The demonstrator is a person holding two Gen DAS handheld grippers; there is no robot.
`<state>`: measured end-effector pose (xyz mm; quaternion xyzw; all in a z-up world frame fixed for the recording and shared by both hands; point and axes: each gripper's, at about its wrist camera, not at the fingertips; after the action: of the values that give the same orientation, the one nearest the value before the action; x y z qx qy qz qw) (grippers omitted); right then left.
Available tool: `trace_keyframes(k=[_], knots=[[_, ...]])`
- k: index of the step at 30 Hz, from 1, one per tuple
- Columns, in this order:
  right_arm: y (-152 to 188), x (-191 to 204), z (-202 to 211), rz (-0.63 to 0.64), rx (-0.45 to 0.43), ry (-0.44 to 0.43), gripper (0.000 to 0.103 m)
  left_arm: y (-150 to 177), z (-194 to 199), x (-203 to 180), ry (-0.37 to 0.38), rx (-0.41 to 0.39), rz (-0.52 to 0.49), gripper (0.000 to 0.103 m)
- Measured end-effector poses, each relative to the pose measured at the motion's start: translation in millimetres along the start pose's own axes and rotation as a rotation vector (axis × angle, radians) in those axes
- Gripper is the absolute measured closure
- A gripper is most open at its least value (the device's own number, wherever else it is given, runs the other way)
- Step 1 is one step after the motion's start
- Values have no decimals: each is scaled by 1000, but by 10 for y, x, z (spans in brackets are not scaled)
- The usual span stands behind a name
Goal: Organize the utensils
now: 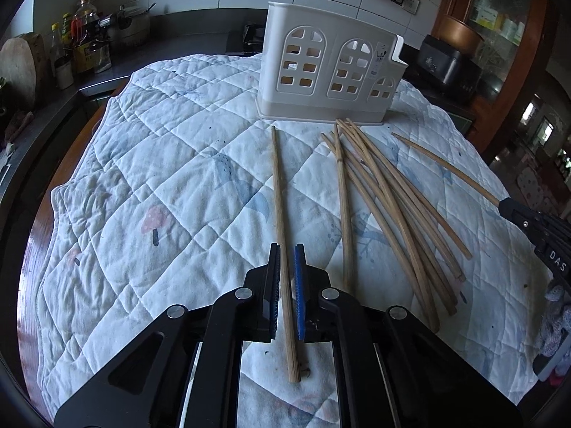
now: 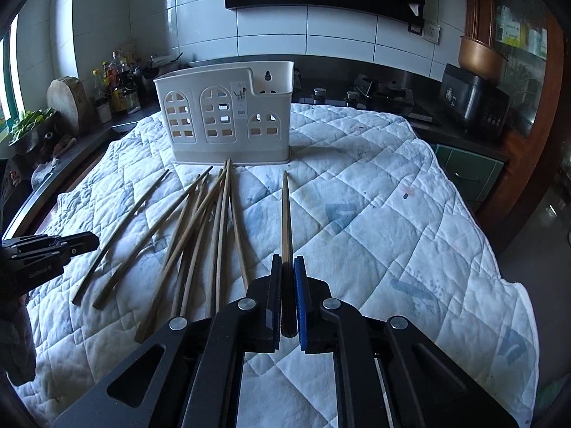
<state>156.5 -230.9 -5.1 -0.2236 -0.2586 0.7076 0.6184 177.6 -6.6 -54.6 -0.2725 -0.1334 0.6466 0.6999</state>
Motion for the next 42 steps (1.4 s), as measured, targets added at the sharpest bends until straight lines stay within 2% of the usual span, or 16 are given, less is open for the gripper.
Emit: trace_keyframes(k=[3, 6, 11, 15, 18, 29, 34, 42], knots=[[17, 10, 0, -1, 3, -4, 96, 45, -53, 2, 15, 26, 19, 94], [40, 8, -9, -7, 7, -9, 96, 88, -103, 7, -22, 33, 16, 93], [40, 8, -5, -7, 1, -11, 96, 131, -155, 89, -16, 55, 67, 93], [36, 9, 1, -8, -2, -10, 96, 156, -160, 40, -45, 40, 46, 92], [33, 8, 13, -11, -2, -14, 96, 140, -146, -4, -69, 38, 28, 96], [-222, 18, 291, 10, -83, -23, 96, -96, 380, -41, 1, -100, 6, 99], [-275, 64, 341, 24, -101, -22, 96, -40, 328, -62, 1, -66, -13, 96], [-154, 48, 262, 7, -73, -31, 96, 173, -50, 36, -7, 35, 21, 94]])
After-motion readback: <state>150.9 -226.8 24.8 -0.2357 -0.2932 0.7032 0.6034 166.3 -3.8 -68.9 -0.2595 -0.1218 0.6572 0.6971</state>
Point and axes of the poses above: each gripper's, at about its wrist camera, not at the fingertips, and z roughly against the way its jaws point, x to its left, y to its underside, and after that the axes turned 5 degrees about x, right-handed
